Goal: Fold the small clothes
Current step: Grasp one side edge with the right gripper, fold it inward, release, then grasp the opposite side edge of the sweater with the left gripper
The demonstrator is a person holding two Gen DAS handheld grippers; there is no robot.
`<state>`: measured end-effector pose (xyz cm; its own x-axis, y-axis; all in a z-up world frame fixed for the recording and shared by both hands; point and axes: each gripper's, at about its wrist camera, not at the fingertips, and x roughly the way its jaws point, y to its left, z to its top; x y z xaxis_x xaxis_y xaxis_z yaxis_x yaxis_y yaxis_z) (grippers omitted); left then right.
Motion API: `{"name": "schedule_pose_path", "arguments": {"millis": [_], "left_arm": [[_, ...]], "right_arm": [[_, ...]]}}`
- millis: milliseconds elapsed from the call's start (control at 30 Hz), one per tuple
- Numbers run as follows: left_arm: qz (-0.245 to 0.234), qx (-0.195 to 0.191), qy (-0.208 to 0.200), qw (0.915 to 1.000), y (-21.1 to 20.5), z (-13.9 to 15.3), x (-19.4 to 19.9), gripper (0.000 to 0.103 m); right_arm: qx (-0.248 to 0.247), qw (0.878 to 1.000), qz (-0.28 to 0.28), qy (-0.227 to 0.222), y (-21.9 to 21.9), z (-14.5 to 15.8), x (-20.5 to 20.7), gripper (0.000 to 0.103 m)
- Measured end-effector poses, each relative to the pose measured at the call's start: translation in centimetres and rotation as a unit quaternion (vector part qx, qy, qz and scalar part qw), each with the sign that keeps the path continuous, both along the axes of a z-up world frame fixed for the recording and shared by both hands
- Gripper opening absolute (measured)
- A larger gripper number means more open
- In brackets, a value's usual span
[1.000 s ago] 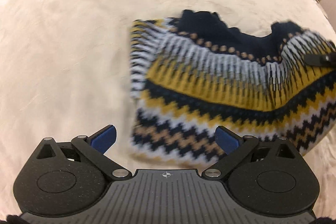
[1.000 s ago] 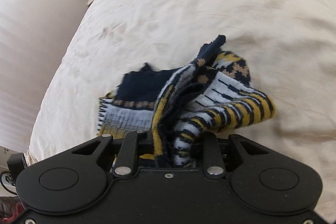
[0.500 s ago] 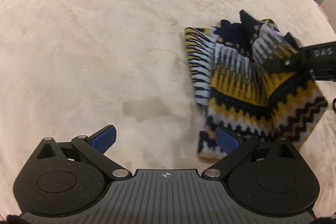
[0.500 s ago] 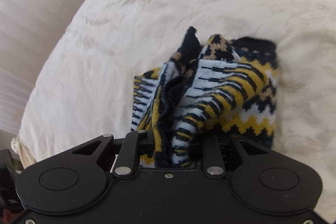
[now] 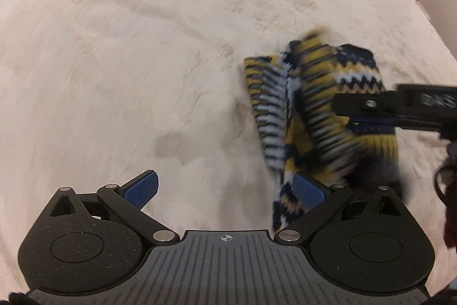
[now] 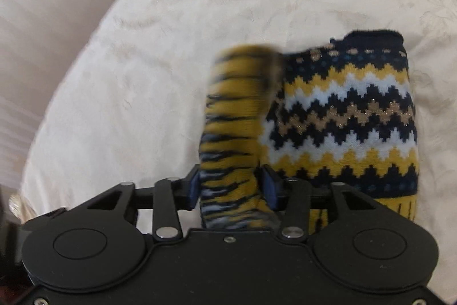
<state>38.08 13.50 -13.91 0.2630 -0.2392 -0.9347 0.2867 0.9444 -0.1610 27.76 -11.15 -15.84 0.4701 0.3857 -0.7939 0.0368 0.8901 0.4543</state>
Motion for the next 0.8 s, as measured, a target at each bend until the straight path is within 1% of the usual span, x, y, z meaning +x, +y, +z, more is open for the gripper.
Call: {"name": "schedule_pose_path", "arguments": {"millis": [100, 200, 233, 333, 467, 567, 633, 667, 700, 733, 800], "left_arm": [[-0.011, -0.005, -0.005, 0.9999, -0.7, 0.3, 1.2, 0.102], [-0.023, -0.007, -0.011, 0.9997, -1.5, 0.5, 2.4, 0.102], [-0.024, -0.009, -0.009, 0.9996, -1.7, 0.5, 2.8, 0.102], [-0.016, -0.036, 0.005, 0.9992, -2.1, 0.3, 4.2, 0.102], [0.001, -0.083, 0.04, 0.9958, -2.9, -0.7, 6.0, 0.101], [-0.003, -0.099, 0.059, 0.9933, -4.1, -1.6, 7.0, 0.101], [-0.011, -0.1, 0.06, 0.9931, -4.9, -2.2, 7.6, 0.1], [-0.012, -0.098, 0.062, 0.9931, -5.3, -2.5, 7.8, 0.097], [-0.016, -0.098, 0.064, 0.993, -5.6, -2.7, 8.0, 0.09], [-0.018, -0.098, 0.067, 0.9928, -5.9, -3.0, 8.3, 0.08], [-0.02, -0.099, 0.077, 0.9919, -6.3, -3.6, 8.8, 0.079]], "right_arm": [[0.003, 0.999, -0.015, -0.033, -1.4, 1.6, -1.7, 0.06], [-0.026, 0.998, -0.022, -0.056, -2.8, 2.5, -3.5, 0.067], [-0.042, 0.997, -0.019, -0.059, -2.9, 2.6, -4.0, 0.067], [-0.092, 0.994, 0.011, -0.063, -1.8, 2.3, -5.6, 0.067], [-0.159, 0.98, 0.088, -0.079, 0.9, 1.2, -8.3, 0.067], [-0.192, 0.965, 0.149, -0.095, 3.7, 0.2, -9.8, 0.068], [-0.225, 0.949, 0.187, -0.115, 5.8, -0.4, -10.8, 0.07], [-0.242, 0.94, 0.204, -0.126, 6.7, -0.7, -11.3, 0.074], [-0.262, 0.929, 0.221, -0.138, 7.7, -1.0, -11.7, 0.077], [-0.283, 0.917, 0.237, -0.148, 8.7, -1.3, -12.1, 0.078], [-0.311, 0.899, 0.265, -0.16, 10.2, -1.8, -12.5, 0.08]]}}
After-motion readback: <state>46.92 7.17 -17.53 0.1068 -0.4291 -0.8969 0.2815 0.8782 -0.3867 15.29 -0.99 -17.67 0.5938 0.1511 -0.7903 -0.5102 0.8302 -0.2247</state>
